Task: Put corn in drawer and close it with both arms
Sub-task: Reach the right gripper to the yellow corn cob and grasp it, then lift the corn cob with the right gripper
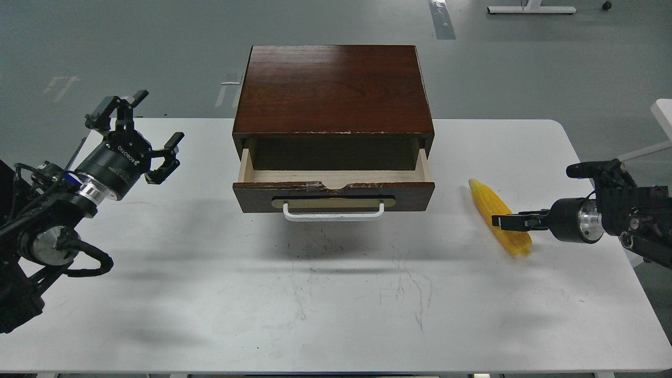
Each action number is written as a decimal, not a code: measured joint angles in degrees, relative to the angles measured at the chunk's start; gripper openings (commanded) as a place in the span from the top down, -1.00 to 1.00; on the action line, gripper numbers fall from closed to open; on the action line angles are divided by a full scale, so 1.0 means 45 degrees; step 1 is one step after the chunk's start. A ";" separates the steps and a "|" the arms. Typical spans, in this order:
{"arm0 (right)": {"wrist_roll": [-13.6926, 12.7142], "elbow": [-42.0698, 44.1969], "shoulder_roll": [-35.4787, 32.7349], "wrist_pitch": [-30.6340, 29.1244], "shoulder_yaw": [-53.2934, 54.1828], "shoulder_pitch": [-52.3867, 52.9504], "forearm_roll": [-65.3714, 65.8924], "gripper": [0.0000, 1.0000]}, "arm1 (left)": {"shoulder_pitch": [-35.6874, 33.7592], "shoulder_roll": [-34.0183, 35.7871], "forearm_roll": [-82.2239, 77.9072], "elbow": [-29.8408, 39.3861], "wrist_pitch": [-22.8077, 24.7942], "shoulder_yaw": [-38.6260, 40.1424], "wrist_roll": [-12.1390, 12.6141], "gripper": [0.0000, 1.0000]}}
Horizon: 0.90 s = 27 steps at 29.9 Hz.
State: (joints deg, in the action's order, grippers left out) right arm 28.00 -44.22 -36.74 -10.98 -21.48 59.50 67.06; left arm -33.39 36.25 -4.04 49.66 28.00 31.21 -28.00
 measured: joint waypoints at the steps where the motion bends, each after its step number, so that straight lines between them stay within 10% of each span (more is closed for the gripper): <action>1: 0.0000 -0.0018 0.0000 0.0000 -0.0006 0.0000 0.0000 0.59 | 0.0000 0.0013 -0.0001 0.0000 0.0000 0.0000 0.0000 -1.00; 11: 0.0001 -0.0420 -0.0518 -0.0071 -0.0043 0.0544 0.0019 0.70 | 0.0000 0.0052 -0.0001 0.0020 0.0000 0.0028 0.0000 -1.00; 27: 0.0004 -0.3205 -0.0686 -0.0556 -0.1162 0.9326 0.0033 0.67 | -0.0167 0.0060 -0.0001 0.0039 0.0000 0.0043 0.0000 -1.00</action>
State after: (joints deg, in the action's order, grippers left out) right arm 28.01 -58.65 -39.83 -13.49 -26.70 101.47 67.21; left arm -34.14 36.52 -4.04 49.84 28.00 31.40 -28.00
